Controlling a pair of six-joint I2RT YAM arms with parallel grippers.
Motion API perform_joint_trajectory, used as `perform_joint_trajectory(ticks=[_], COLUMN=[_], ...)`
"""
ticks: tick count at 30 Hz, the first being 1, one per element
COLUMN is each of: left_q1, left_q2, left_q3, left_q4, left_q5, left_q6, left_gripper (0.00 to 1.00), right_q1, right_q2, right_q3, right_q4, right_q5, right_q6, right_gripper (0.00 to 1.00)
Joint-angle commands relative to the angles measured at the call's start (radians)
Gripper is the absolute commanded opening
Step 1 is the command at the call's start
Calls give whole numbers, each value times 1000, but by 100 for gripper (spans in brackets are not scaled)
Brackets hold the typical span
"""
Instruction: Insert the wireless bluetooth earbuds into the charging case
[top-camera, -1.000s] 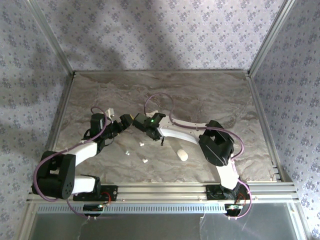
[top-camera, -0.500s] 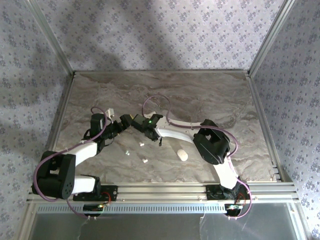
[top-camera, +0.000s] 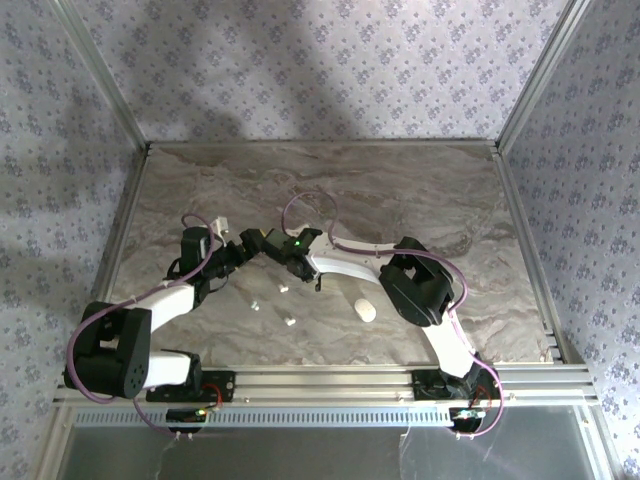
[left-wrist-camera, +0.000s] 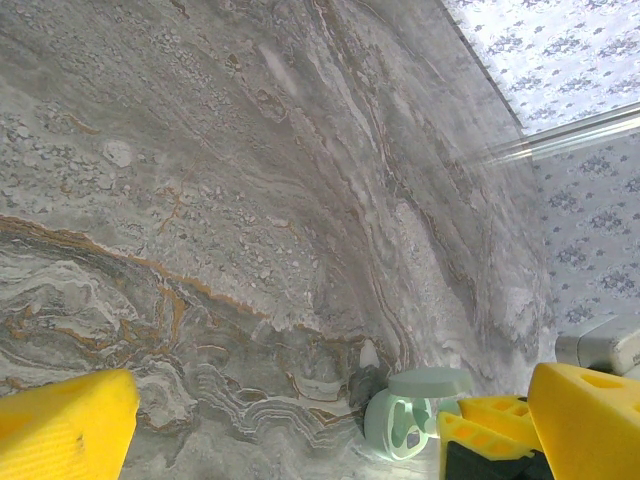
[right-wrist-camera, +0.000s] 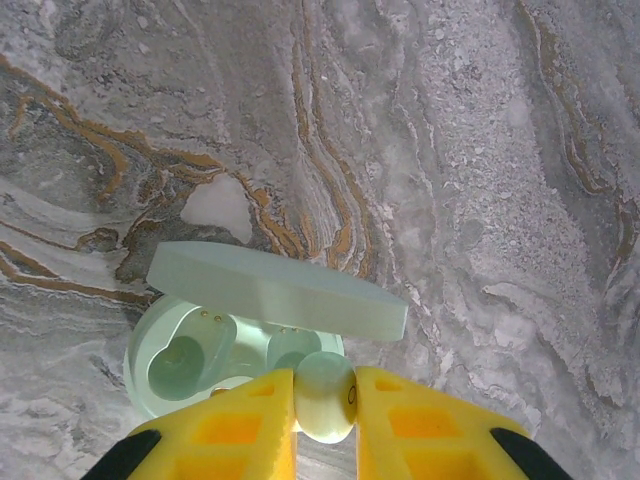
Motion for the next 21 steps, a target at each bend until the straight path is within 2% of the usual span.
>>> perform_joint_trajectory(ticks=[1, 17, 21], left_q1=[6, 6, 6], left_q2=[-13, -14, -14], left_q3=[-3, -4, -4], left_q4=[11, 11, 10], left_q5=[-8, -8, -8], left_q6=[18, 18, 19], left_gripper=[99, 100, 100], right_q1=[-7, -8, -7], right_q2=[28, 53, 48], right_q3=[26, 18, 18], right_q4=[-17, -20, -27], right_q5=[24, 25, 22], right_q6=[-7, -3, -1], right_gripper=[21, 21, 28])
